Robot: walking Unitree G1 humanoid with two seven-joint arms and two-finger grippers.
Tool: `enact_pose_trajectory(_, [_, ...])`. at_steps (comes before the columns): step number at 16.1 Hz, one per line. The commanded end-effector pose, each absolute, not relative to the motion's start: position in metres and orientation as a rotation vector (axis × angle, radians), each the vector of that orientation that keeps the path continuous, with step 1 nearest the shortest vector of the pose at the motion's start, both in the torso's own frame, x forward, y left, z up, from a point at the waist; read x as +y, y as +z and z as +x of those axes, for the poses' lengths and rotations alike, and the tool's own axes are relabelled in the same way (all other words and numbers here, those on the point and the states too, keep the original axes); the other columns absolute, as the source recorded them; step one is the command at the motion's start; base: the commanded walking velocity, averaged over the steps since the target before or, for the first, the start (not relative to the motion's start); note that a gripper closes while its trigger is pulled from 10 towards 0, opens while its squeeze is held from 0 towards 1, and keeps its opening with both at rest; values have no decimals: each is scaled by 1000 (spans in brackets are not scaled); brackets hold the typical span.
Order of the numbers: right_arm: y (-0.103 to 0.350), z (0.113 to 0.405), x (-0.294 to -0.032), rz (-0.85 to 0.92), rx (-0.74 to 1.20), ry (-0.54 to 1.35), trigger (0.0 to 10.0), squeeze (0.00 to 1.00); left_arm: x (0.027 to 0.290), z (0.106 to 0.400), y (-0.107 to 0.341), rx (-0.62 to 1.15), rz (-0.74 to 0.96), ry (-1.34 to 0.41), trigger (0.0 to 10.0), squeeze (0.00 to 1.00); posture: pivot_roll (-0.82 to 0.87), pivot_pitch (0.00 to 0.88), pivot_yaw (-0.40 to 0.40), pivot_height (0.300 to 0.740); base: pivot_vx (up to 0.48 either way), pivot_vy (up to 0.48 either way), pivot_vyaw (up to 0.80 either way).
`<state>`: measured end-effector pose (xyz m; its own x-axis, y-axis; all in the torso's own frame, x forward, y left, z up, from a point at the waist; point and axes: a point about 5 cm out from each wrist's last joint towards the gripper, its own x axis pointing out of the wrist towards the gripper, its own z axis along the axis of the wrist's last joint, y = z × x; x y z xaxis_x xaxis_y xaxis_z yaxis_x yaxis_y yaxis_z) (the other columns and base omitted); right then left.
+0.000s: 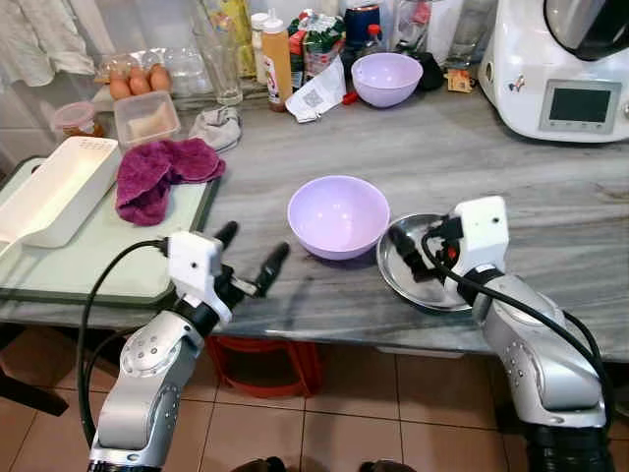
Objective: Setting the table
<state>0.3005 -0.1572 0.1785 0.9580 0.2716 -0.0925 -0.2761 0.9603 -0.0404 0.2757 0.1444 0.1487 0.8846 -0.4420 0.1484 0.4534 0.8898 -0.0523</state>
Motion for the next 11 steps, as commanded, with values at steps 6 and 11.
enact_pose_trajectory(6, [188, 286, -153, -88, -74, 177, 10000, 0, 148, 280, 148, -133, -85, -358, 10000, 0, -174, 141, 52, 740, 0, 0, 0])
enact_pose_trajectory(11, [180, 280, -159, -88, -111, 104, 10000, 0, 157, 283, 151, -158, -58, -229, 10000, 0, -167, 144, 63, 740, 0, 0, 0])
